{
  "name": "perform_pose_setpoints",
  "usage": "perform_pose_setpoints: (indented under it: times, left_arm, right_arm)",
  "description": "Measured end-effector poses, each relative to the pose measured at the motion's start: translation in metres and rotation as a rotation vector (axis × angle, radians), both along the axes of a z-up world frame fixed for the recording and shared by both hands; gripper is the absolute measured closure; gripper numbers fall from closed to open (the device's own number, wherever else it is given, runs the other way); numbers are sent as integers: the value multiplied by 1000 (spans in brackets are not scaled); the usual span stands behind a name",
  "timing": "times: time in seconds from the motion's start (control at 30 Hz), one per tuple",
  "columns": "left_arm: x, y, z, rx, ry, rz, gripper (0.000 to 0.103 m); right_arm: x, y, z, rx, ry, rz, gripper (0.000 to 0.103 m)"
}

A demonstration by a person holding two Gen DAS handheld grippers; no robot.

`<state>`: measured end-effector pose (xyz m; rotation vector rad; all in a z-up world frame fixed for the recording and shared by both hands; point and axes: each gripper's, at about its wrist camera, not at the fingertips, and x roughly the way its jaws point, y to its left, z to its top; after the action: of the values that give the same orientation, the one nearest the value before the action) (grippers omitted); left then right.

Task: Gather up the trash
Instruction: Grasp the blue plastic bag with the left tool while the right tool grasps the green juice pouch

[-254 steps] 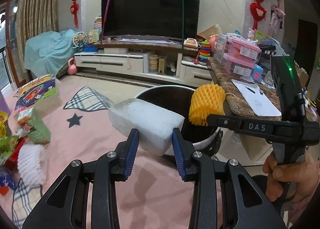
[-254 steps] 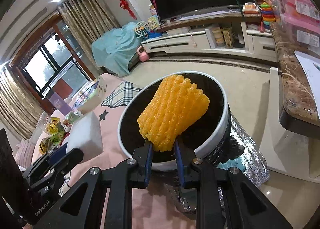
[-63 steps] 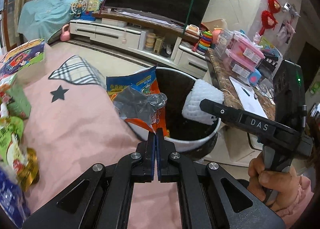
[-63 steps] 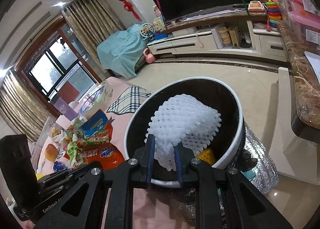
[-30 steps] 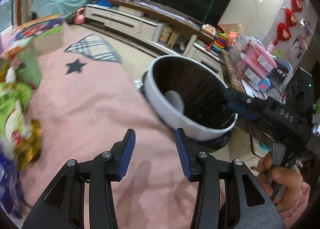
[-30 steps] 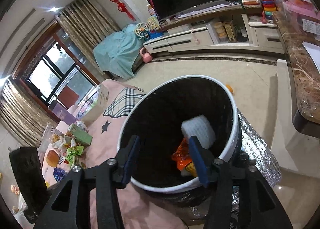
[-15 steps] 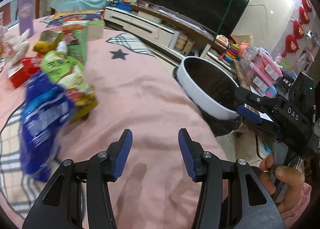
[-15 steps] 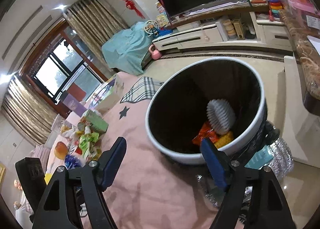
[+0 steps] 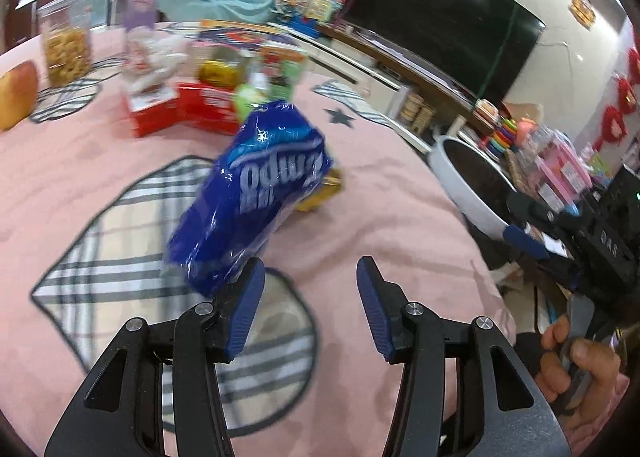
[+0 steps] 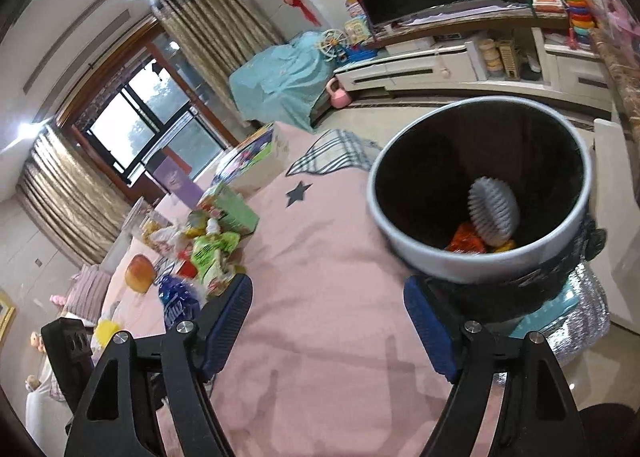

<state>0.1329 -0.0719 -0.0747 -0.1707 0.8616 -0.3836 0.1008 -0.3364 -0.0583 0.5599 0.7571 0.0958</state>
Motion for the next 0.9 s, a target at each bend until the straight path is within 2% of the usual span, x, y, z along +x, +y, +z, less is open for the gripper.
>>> perform_pose_setpoints:
  times: [0.2,0.57,0.77,0.9]
  left_arm:
    - [4,36,-3,7,-11,83,55]
    - [13,78,-8,11,-11,181,46]
    - [29,84,-10,13,0,169,40]
    - [43,83,-11,-15,17,128,39]
  right_arm:
    - [6,27,-7,1,17,57,22]
    - [24,74,-13,-9,34,140,22]
    - [41,95,-17,-21,48,192,22]
    - [54,104,-20,-24,52,225,22]
